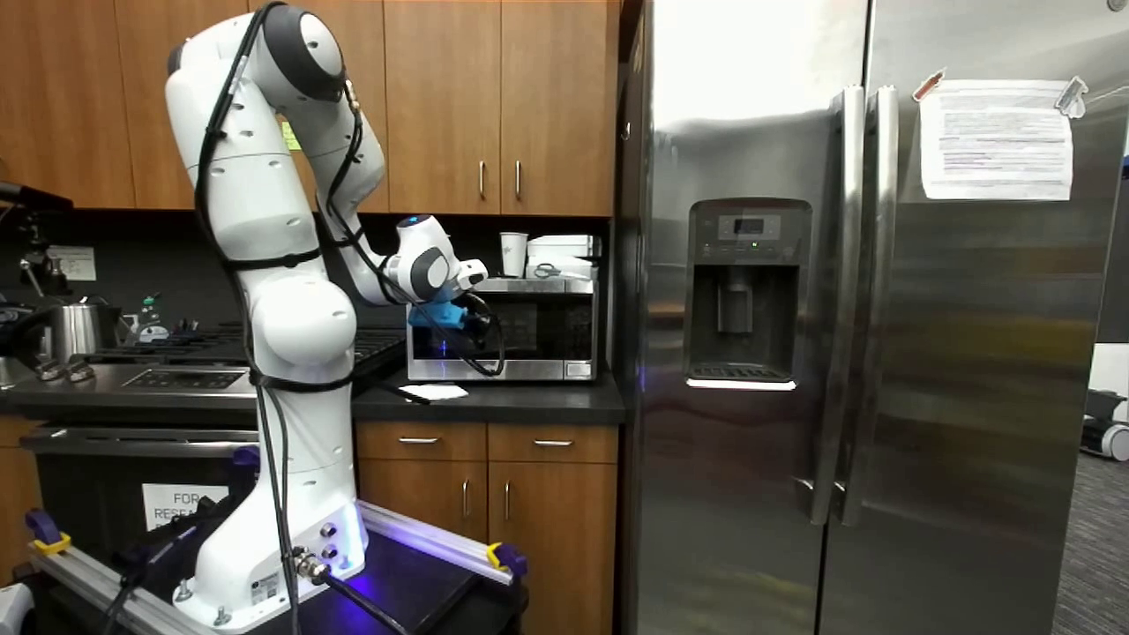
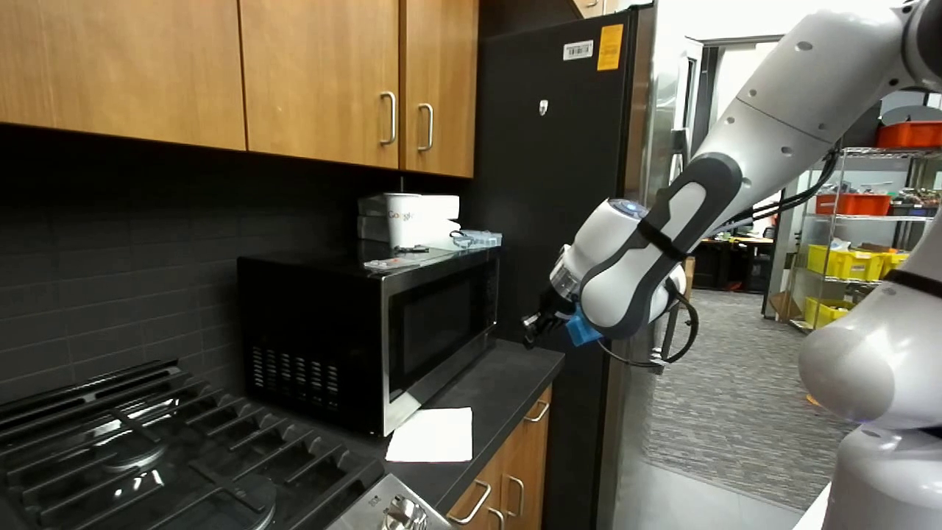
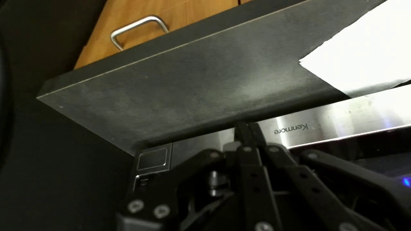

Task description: Press a button on the right side of the microwave

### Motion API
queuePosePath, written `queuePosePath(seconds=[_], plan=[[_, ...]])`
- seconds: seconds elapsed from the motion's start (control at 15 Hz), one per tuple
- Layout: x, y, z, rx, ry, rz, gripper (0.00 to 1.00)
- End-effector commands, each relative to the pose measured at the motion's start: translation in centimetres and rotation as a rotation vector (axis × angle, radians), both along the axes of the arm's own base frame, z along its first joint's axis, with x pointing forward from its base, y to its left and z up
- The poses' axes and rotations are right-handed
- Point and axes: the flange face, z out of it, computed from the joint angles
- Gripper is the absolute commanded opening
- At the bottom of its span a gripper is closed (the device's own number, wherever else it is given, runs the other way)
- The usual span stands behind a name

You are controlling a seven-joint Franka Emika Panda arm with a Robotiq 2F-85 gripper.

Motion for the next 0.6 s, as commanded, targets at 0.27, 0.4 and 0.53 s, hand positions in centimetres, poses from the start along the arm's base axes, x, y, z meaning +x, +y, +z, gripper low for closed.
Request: queuePosePath(seconds=[0.27,0.4,0.53], plan=[[0.4,-2.1,0.0,0.095,-0.016,-0.204,0.0],[0.5,-3.2,-0.2,0.143,-0.033,-0.262,0.0],[0.6,-4.2,0.1,0.199,-0.068,-0.321,0.0]])
